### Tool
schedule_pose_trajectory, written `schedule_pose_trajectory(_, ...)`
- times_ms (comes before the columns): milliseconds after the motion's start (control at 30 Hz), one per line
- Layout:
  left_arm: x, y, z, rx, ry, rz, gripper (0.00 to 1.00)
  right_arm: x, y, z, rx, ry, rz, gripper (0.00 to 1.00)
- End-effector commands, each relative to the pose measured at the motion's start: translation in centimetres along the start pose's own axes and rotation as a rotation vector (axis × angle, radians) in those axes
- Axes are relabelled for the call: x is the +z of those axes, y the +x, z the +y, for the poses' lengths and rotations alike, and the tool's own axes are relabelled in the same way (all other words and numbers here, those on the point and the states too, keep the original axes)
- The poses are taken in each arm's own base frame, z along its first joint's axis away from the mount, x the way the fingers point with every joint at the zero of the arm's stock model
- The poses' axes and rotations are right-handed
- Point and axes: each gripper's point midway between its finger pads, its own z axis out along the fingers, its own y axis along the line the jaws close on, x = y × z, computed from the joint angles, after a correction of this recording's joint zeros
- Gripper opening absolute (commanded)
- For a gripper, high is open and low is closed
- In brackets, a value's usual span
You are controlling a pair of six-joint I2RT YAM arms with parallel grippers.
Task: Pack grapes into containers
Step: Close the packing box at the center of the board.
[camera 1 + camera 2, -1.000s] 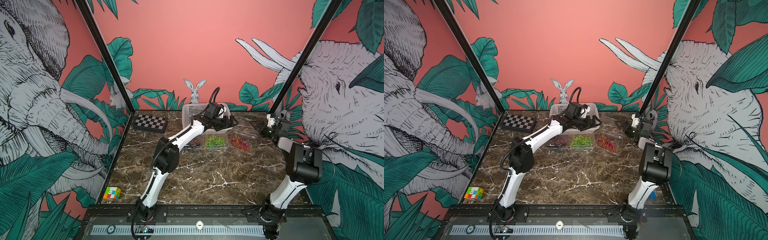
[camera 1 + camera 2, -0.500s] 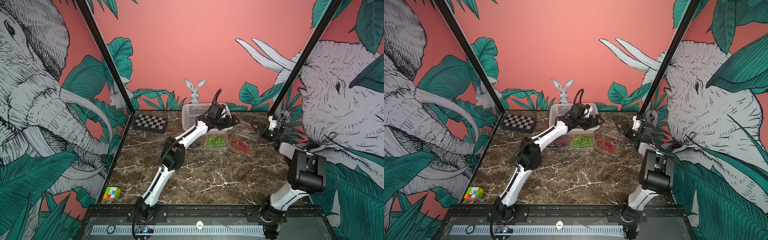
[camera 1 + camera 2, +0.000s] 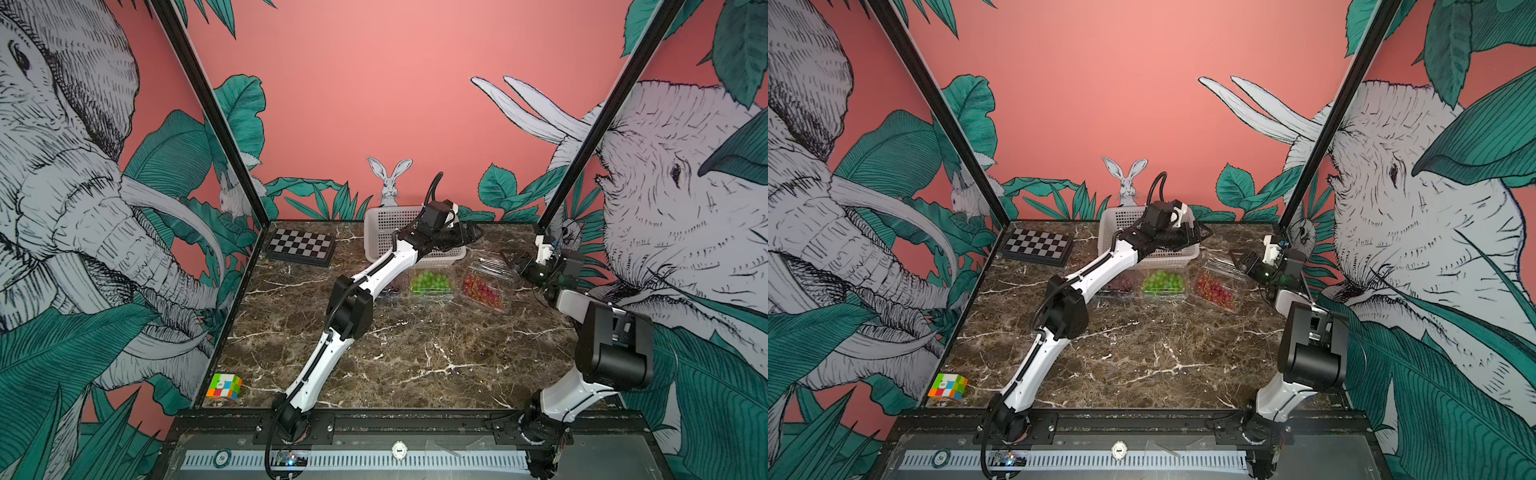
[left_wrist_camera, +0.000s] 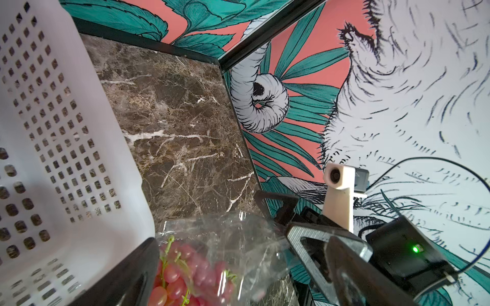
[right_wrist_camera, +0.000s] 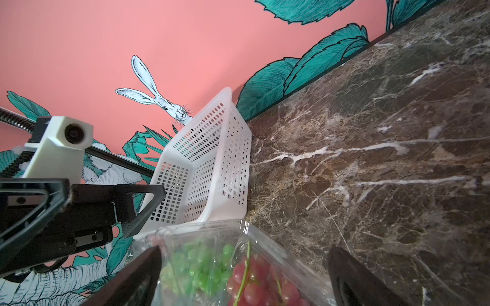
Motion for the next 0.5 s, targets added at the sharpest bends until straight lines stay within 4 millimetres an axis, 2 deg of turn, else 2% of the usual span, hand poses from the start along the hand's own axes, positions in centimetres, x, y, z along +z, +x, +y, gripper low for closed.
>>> schedule_pose_trajectory(0,-0.5,-1.0,-2.4,0.011,0.057,-0.032,0.99,-0.8,-0.7,1.4,-0.036,-0.001,-0.037,0.94)
schedule_pose_trajectory(133,0.0,0.4,-3.5,0.005,0.08,-0.001,1.0,-1.2,0.4,1.1,-0.005,0.028,-0.032,0.89)
schedule_pose_trajectory(467,0.9,5.7,-5.4,-0.008,0.106,0.11,0.99,-2.6,4.4,-2.5,0.082,0.224,0.021,0.83)
